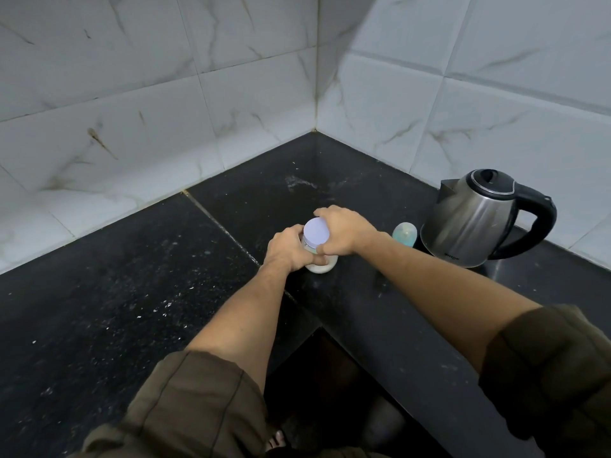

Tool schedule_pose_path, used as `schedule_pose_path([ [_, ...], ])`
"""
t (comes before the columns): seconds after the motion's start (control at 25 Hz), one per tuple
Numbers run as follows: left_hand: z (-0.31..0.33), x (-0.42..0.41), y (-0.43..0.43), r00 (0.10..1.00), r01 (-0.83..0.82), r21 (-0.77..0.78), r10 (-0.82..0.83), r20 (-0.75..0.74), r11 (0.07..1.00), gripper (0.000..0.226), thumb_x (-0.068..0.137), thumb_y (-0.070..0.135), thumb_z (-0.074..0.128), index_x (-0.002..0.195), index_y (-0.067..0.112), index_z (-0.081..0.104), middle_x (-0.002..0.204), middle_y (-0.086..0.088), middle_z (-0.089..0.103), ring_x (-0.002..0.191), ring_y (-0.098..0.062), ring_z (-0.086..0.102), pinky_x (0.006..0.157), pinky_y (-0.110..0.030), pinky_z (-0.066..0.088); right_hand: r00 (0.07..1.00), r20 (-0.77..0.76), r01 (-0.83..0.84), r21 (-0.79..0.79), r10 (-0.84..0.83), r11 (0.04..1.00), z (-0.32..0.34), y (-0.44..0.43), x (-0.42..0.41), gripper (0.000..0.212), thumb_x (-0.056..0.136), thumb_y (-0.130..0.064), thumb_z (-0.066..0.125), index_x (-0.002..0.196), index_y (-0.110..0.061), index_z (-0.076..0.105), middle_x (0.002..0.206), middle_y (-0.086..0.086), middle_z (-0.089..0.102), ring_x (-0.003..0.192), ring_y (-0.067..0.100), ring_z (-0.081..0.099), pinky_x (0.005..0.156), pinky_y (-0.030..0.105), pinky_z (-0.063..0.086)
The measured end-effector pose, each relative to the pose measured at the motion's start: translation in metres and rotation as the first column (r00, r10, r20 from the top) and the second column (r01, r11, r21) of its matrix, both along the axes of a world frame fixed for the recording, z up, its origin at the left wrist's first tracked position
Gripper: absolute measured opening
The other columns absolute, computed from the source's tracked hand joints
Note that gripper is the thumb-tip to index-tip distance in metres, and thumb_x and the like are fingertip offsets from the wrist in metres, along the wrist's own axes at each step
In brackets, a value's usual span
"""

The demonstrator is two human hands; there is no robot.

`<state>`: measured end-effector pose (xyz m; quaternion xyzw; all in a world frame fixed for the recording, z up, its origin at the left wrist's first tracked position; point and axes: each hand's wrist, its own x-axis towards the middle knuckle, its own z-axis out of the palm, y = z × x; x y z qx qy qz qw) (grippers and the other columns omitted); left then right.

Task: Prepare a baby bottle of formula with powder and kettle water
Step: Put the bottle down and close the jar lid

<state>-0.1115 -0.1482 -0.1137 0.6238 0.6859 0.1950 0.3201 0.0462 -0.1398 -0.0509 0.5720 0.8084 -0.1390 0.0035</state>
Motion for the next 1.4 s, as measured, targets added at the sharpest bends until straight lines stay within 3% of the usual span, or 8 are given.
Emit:
schedule_pose_path([
  [0.16,0.0,0.0,0.001,1.0,-0.001,0.004,0.001,-0.013,1.0,0.077,0.052,0.05,0.098,0.12,0.03,0.066,0.107,0.008,0.073,0.103,-0.019,0.066,0.091,-0.037,0.055,0.98,0.126,0.125,0.206,-0.153,0.971,-0.001,0.001,-0.006,0.083,0.076,-0.082,0.067,0.124,-0.014,0.059,0.122,0.006,0.06,0.112,0.028,0.062,0.079,0.038,0.046],
  [0.32,0.001,0.0,0.001,0.999,-0.006,0.004,0.006,-0.037,1.0,0.079,0.051,0.054,0.097,0.119,0.029,0.066,0.105,0.009,0.072,0.101,-0.018,0.065,0.09,-0.037,0.055,1.0,0.013,0.014,-0.115,-0.013,0.993,0.009,0.009,0.0,0.091,0.082,-0.056,0.079,0.157,-0.017,0.042,0.15,0.008,0.051,0.134,0.03,0.053,0.104,0.041,0.049],
  [0.48,0.002,0.0,0.001,0.999,-0.007,0.006,0.008,-0.046,1.0,0.077,0.049,0.055,0.096,0.116,0.031,0.068,0.101,0.012,0.073,0.1,-0.017,0.068,0.092,-0.039,0.057,0.988,0.087,0.121,0.103,-0.13,0.987,0.001,0.005,-0.004,0.067,0.076,-0.075,0.072,0.106,-0.016,0.06,0.106,0.003,0.069,0.091,0.025,0.065,0.073,0.037,0.051],
  [0.6,0.003,0.0,0.002,0.998,0.01,0.004,-0.01,-0.059,1.0,0.068,0.053,0.052,0.096,0.111,0.032,0.069,0.098,0.01,0.074,0.099,-0.017,0.068,0.089,-0.038,0.058,0.969,0.149,0.168,0.198,-0.199,0.966,-0.004,0.004,-0.008,0.085,0.077,-0.088,0.058,0.118,-0.014,0.056,0.115,0.006,0.065,0.097,0.029,0.063,0.079,0.04,0.051],
  [0.72,0.006,0.001,0.002,0.998,-0.005,-0.005,0.005,-0.055,1.0,0.075,0.049,0.056,0.096,0.114,0.032,0.068,0.098,0.01,0.072,0.097,-0.017,0.068,0.087,-0.038,0.059,0.994,0.067,0.084,0.003,-0.084,0.996,0.004,0.014,-0.006,0.086,0.078,-0.071,0.074,0.14,-0.015,0.052,0.134,0.007,0.058,0.117,0.031,0.061,0.09,0.042,0.054],
  [0.84,0.007,0.002,0.005,0.997,0.007,0.001,-0.007,-0.074,1.0,0.068,0.049,0.055,0.096,0.106,0.031,0.068,0.094,0.011,0.072,0.094,-0.015,0.068,0.087,-0.039,0.059,0.993,0.095,0.06,0.032,-0.063,0.998,0.007,0.017,-0.009,0.057,0.075,-0.062,0.078,0.105,-0.017,0.061,0.108,0.004,0.066,0.093,0.025,0.062,0.074,0.036,0.052],
  [1.12,0.012,0.001,0.007,0.995,0.029,-0.002,-0.03,-0.096,1.0,0.06,0.048,0.055,0.096,0.097,0.035,0.068,0.09,0.013,0.074,0.093,-0.014,0.069,0.084,-0.036,0.059,0.954,0.081,0.271,0.191,-0.29,0.943,-0.001,0.005,-0.024,0.056,0.078,-0.069,0.068,0.072,-0.017,0.048,0.082,0.001,0.063,0.074,0.023,0.063,0.065,0.034,0.055],
  [1.4,0.015,0.002,0.009,0.989,0.058,-0.005,-0.058,-0.137,0.998,0.057,0.048,0.059,0.093,0.092,0.031,0.069,0.083,0.011,0.073,0.086,-0.013,0.069,0.082,-0.04,0.06,0.979,0.164,0.122,-0.017,-0.118,0.992,0.015,0.02,-0.021,0.052,0.077,-0.056,0.076,0.104,-0.015,0.059,0.089,0.0,0.054,0.087,0.025,0.06,0.067,0.033,0.046],
])
